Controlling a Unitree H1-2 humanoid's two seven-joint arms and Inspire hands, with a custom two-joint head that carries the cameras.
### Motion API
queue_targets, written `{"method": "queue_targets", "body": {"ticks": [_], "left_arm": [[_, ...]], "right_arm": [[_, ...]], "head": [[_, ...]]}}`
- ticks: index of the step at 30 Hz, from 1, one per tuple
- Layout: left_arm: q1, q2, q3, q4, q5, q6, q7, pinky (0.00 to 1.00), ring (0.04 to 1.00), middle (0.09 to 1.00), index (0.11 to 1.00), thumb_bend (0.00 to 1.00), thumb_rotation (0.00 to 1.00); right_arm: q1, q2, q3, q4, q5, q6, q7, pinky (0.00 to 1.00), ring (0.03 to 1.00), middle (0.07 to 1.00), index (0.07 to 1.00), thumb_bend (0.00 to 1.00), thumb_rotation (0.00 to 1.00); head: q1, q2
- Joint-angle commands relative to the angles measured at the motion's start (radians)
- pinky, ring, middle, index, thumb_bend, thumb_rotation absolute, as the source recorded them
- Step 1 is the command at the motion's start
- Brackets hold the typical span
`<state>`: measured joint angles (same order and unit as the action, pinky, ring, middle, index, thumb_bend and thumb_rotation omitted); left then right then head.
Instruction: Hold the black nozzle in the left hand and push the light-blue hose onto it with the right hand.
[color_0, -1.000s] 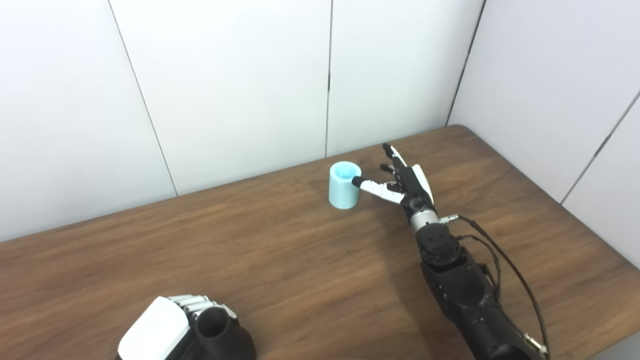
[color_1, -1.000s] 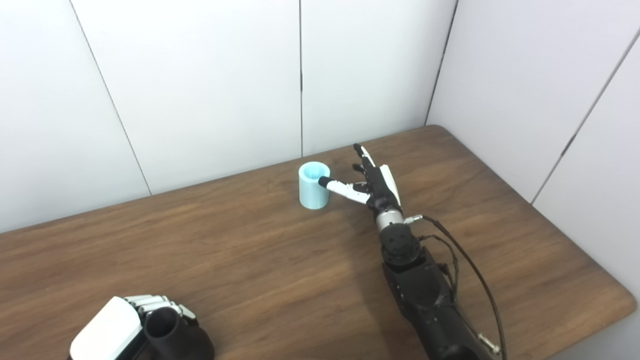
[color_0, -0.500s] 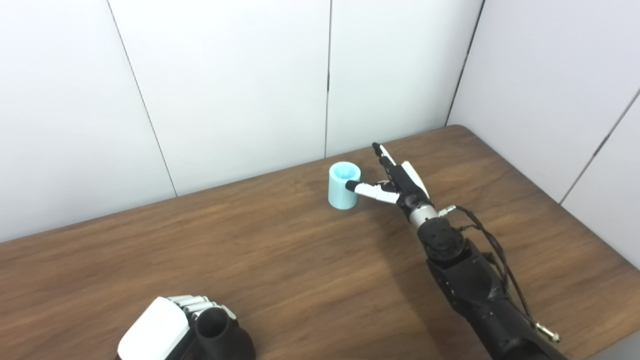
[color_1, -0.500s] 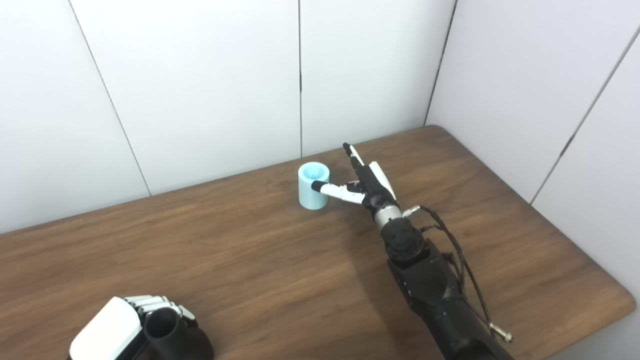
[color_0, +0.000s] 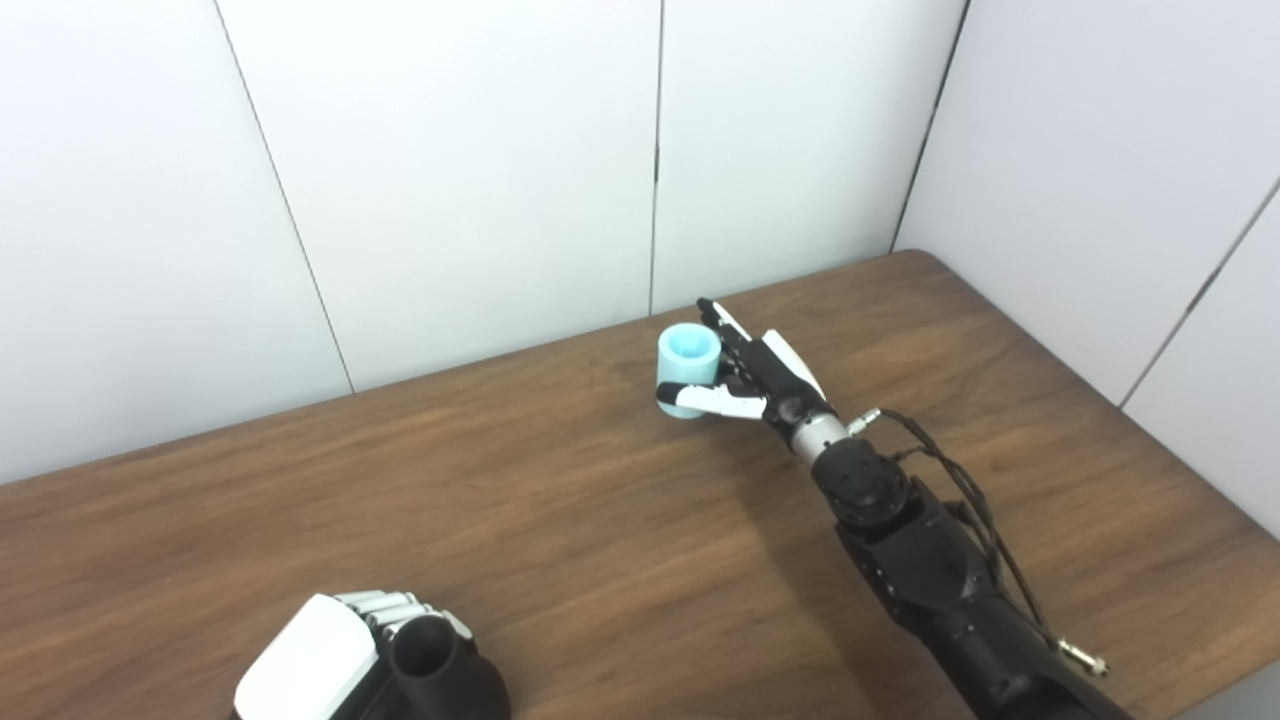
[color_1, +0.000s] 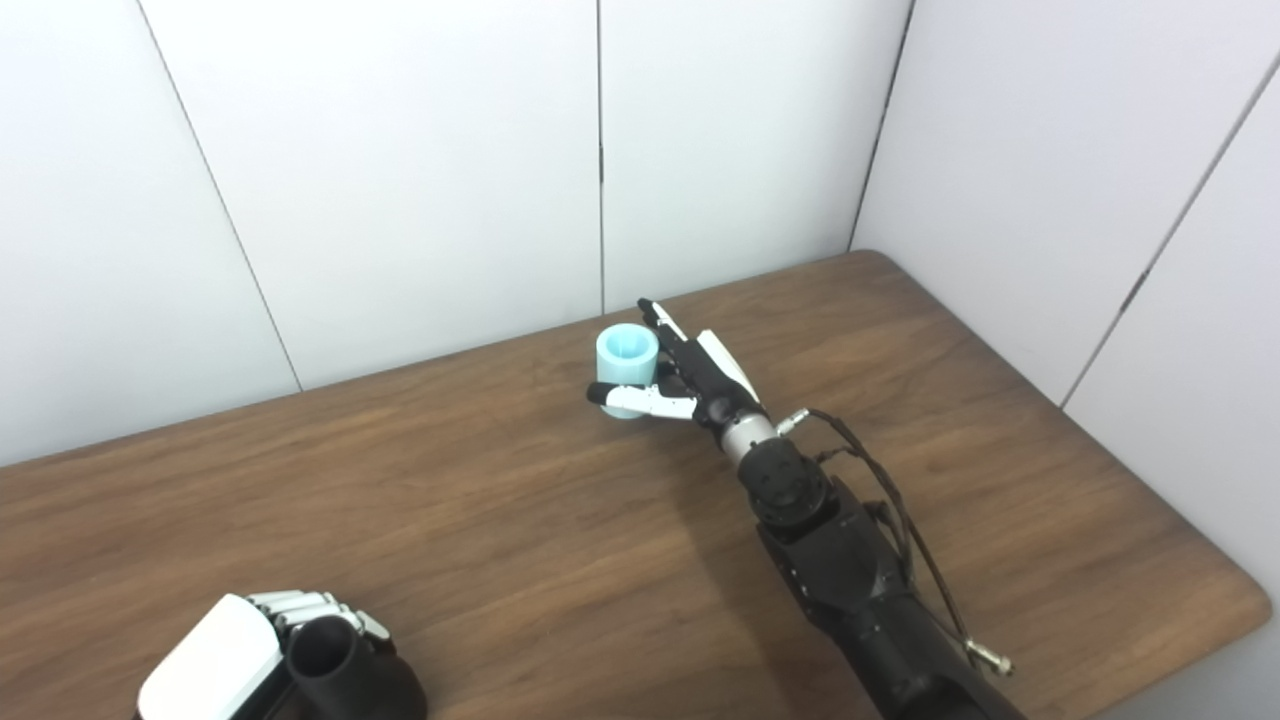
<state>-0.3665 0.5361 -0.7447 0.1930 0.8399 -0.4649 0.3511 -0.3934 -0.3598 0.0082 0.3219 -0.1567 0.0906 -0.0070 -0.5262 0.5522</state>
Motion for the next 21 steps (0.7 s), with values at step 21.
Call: {"method": "queue_targets", "body": {"ticks": [21], "left_arm": [[0.087,0.028,0.028,-0.021,0.032,-0.004,-0.141,0.43,0.542,0.495,0.483,0.52,0.00]], "right_arm": [[-0.064,0.026,0.001,0.053,-0.037,0.020,-0.021,0.83,0.899,0.911,0.902,1.00,0.47]], "head": [[0.017,0.002]]}}
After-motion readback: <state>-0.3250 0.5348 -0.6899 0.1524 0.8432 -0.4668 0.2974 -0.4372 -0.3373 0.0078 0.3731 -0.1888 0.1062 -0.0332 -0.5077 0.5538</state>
